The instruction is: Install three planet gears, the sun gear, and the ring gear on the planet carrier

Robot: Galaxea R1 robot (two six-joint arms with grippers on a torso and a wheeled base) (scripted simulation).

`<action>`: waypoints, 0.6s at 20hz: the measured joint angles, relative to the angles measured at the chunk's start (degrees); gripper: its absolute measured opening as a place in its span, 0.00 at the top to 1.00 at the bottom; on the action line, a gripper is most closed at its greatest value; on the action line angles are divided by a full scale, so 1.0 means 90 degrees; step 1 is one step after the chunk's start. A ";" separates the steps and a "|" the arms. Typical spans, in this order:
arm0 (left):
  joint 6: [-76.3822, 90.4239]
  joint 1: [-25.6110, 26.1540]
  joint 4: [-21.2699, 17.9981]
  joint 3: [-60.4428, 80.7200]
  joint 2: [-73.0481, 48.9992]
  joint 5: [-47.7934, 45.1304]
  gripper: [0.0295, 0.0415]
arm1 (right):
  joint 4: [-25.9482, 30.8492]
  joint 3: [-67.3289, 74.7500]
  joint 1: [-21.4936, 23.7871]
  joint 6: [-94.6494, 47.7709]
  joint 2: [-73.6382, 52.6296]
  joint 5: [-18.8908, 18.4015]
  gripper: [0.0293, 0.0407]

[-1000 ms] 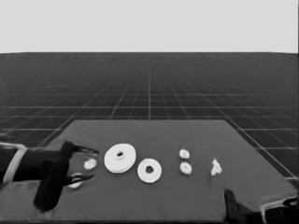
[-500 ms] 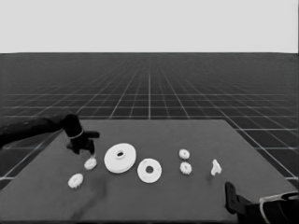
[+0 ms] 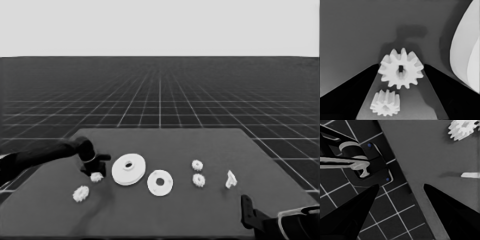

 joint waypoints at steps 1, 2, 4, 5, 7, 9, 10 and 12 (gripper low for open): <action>0.0003 0.0005 0.0003 -0.0009 0.0004 -0.0006 0.25 | 0.0000 0.0000 0.0000 0.0000 0.0000 0.0000 0.19; 0.0005 0.0008 0.0004 -0.0015 0.0007 -0.0010 0.25 | 0.0000 0.0000 0.0000 0.0000 0.0000 0.0000 0.19; 0.0007 0.0011 0.0006 -0.0020 0.0009 -0.0013 0.85 | 0.0000 0.0000 0.0000 0.0000 0.0000 0.0000 0.19; 0.0007 0.0010 0.0007 -0.0021 0.0009 -0.0014 0.86 | 0.0000 0.0000 0.0000 0.0000 0.0000 0.0000 0.19; 0.0007 0.0009 0.0007 -0.0022 0.0010 -0.0014 0.86 | 0.0000 0.0000 0.0000 0.0000 0.0000 0.0000 0.19; 0.0007 0.0009 0.0007 -0.0022 0.0010 -0.0015 0.86 | 0.0000 0.0000 0.0000 0.0000 0.0000 0.0000 0.19; 0.0007 0.0010 0.0007 -0.0022 0.0009 -0.0014 0.86 | 0.0000 0.0000 0.0000 0.0000 0.0000 0.0000 0.19; 0.0007 0.0010 0.0007 -0.0022 0.0009 -0.0014 0.86 | 0.0000 0.0000 0.0000 0.0000 0.0000 0.0000 0.19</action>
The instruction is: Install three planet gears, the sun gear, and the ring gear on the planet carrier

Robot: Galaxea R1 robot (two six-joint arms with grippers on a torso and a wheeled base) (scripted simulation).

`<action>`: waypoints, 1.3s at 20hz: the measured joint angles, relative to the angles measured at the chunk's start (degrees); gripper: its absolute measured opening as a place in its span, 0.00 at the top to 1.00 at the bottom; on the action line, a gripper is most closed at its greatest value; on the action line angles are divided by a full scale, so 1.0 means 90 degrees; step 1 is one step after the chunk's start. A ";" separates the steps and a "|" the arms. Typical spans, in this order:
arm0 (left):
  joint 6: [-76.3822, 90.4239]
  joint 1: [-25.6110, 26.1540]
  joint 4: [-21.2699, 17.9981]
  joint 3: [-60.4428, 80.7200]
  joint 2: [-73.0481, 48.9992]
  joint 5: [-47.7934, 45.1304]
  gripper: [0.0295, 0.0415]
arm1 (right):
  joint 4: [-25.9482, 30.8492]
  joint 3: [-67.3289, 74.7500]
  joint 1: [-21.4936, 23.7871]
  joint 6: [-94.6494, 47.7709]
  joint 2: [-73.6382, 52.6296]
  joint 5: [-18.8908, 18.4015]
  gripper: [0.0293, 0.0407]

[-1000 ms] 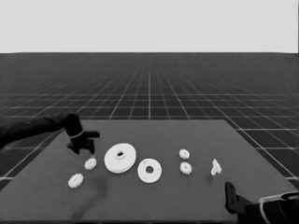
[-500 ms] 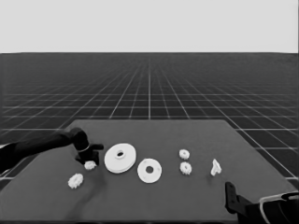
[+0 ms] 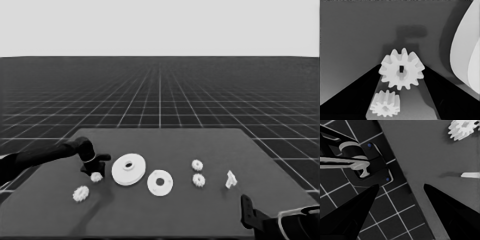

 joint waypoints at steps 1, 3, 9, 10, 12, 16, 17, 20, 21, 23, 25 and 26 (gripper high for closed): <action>-0.0194 -0.0392 -0.0239 0.0541 -0.0258 0.0410 0.86 | 0.0000 0.0000 0.0000 0.0000 0.0000 0.0000 0.19; -0.0291 -0.0941 -0.0553 0.0855 -0.0424 0.0783 0.86 | 0.0000 0.0000 0.0000 0.0000 0.0000 0.0000 0.19; -0.0303 -0.1198 -0.0733 0.0918 -0.0458 0.0966 0.86 | 0.0000 0.0000 0.0000 0.0000 0.0000 0.0000 0.19; -0.0303 -0.1202 -0.0737 0.0918 -0.0458 0.0970 0.86 | 0.0000 0.0000 0.0000 0.0000 0.0000 0.0000 0.19; -0.3359 -0.1232 -0.0439 0.1459 0.1709 0.1405 0.85 | 0.0000 0.0000 0.0000 0.0000 0.0000 0.0000 0.19; -0.3287 -0.1237 -0.0501 -0.0554 0.4017 0.1403 0.86 | 0.0000 0.0000 0.0000 0.0000 0.0000 0.0000 0.19; -0.3225 -0.1235 -0.0507 -0.0747 0.4149 0.1394 0.86 | 0.0000 0.0000 0.0000 0.0000 0.0000 0.0000 0.19; -0.3145 -0.1233 -0.0513 -0.0985 0.4296 0.1384 0.86 | 0.0000 0.0000 0.0000 0.0000 0.0000 0.0000 0.19; -0.3009 -0.0887 -0.0164 -0.1229 0.4380 0.1226 0.86 | 0.0000 0.0000 0.0000 0.0000 0.0000 0.0000 0.19; -0.2823 -0.0488 0.0140 -0.1579 0.4497 0.1038 0.86 | 0.0000 0.0000 0.0000 0.0000 0.0000 0.0000 0.19; -0.2743 -0.0372 0.0236 -0.1732 0.4551 0.0962 0.86 | 0.0000 0.0000 0.0000 0.0000 0.0000 0.0000 0.19; -0.2725 -0.0355 0.0256 -0.1765 0.4565 0.0944 0.86 | 0.0000 0.0000 0.0000 0.0000 0.0000 0.0000 0.19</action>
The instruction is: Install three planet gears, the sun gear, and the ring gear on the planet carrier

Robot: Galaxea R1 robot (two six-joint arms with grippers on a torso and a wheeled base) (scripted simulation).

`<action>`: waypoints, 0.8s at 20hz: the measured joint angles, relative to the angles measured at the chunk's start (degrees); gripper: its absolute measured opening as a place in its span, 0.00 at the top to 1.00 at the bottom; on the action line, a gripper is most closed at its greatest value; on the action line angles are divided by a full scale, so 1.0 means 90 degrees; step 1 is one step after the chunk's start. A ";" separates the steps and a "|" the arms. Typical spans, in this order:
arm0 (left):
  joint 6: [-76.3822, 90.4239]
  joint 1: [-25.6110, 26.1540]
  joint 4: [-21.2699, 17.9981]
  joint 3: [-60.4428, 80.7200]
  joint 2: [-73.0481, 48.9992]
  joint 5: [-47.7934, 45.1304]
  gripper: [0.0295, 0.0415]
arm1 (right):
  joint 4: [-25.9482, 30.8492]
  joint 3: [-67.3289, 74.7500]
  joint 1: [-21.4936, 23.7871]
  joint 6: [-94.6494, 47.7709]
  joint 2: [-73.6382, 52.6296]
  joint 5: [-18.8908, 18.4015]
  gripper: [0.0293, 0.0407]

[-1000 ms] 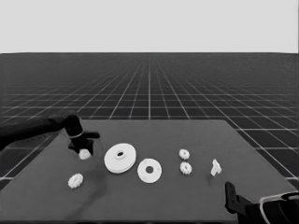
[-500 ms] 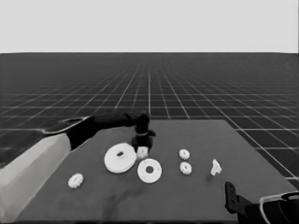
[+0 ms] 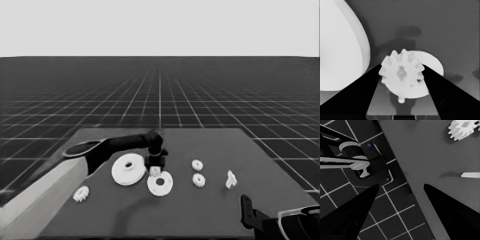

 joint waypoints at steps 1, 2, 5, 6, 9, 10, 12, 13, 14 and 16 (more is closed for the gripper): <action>0.0010 0.0016 0.0012 -0.0020 0.0005 -0.0010 0.86 | 0.0000 0.0000 0.0000 0.0000 0.0000 0.0000 0.19; 0.0016 0.0025 0.0019 -0.0032 0.0009 -0.0016 0.86 | 0.0000 0.0000 0.0000 0.0000 0.0000 0.0000 0.19; 0.0022 0.0034 0.0028 -0.0045 0.0012 -0.0023 0.59 | 0.0000 0.0000 0.0000 0.0000 0.0000 0.0000 0.19; 0.0022 0.0035 0.0029 -0.0046 0.0013 -0.0024 0.36 | 0.0000 0.0000 0.0000 0.0000 0.0000 0.0000 0.19; 0.0023 0.0035 0.0030 -0.0047 0.0013 -0.0025 0.26 | 0.0000 0.0000 0.0000 0.0000 0.0000 0.0000 0.19; 0.0023 0.0035 0.0030 -0.0047 0.0013 -0.0025 0.26 | 0.0000 0.0000 0.0000 0.0000 0.0000 0.0000 0.19; 0.0023 0.0035 0.0030 -0.0048 0.0013 -0.0026 0.25 | 0.0000 0.0000 0.0000 0.0000 0.0000 0.0000 0.19; 0.0023 0.0035 0.0030 -0.0048 0.0013 -0.0026 0.25 | 0.0000 0.0000 0.0000 0.0000 0.0000 0.0000 0.19; 0.0023 0.0035 0.0030 -0.0048 0.0013 -0.0026 0.25 | 0.0000 0.0000 0.0000 0.0000 0.0000 0.0000 0.19; -0.0321 -0.0537 -0.0458 0.0579 -0.0197 0.0312 0.25 | 0.0000 0.0000 0.0000 0.0000 0.0000 0.0000 0.19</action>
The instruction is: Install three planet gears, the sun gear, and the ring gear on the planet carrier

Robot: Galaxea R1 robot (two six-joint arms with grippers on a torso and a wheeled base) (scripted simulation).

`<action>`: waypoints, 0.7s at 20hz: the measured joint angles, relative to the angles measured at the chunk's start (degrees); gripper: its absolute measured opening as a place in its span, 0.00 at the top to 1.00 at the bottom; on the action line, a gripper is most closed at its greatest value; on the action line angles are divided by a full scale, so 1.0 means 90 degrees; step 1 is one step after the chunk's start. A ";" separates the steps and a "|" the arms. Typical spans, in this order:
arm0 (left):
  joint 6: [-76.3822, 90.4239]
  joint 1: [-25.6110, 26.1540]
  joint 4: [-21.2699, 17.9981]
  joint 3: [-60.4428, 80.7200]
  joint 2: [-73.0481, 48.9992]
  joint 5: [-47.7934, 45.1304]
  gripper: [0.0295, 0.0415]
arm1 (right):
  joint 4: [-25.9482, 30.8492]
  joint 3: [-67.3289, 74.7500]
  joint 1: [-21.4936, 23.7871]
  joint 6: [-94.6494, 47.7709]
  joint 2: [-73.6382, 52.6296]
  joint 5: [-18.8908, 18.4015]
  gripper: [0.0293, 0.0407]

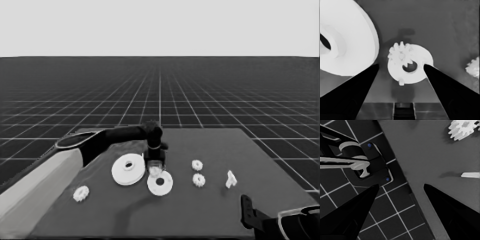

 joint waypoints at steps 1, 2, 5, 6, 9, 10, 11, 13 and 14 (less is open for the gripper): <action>-0.0043 -0.0149 -0.0125 0.0076 -0.0021 0.0055 0.25 | 0.0000 0.0000 0.0000 0.0000 0.0000 0.0000 0.19; -0.0062 -0.0234 -0.0201 0.0109 -0.0030 0.0085 0.25 | 0.0000 0.0000 0.0000 0.0000 0.0000 0.0000 0.19; -0.0076 -0.0322 -0.0290 0.0135 -0.0036 0.0116 0.25 | 0.0000 0.0000 0.0000 0.0000 0.0000 0.0000 0.19; -0.0076 -0.0330 -0.0299 0.0136 -0.0036 0.0119 0.25 | 0.0000 0.0000 0.0000 0.0000 0.0000 0.0000 0.19; -0.1156 -0.0254 -0.0152 0.3074 -0.1803 0.0236 0.25 | 0.0000 0.0000 0.0000 0.0000 0.0000 0.0000 0.19; -0.0825 -0.0175 -0.0102 0.4857 -0.4016 0.0184 0.25 | 0.0000 0.0000 0.0000 0.0000 0.0000 0.0000 0.19; 0.0083 -0.0131 -0.0106 0.5149 -0.5279 0.0013 0.25 | 0.0000 0.0000 0.0000 0.0000 0.0000 0.0000 0.19; 0.1314 -0.0099 -0.0183 0.4862 -0.6249 -0.0226 0.25 | 0.0000 0.0000 0.0000 0.0000 0.0000 0.0000 0.19; 0.1611 -0.0094 -0.0214 0.4734 -0.6405 -0.0281 0.25 | 0.0000 0.0000 0.0000 0.0000 0.0000 0.0000 0.19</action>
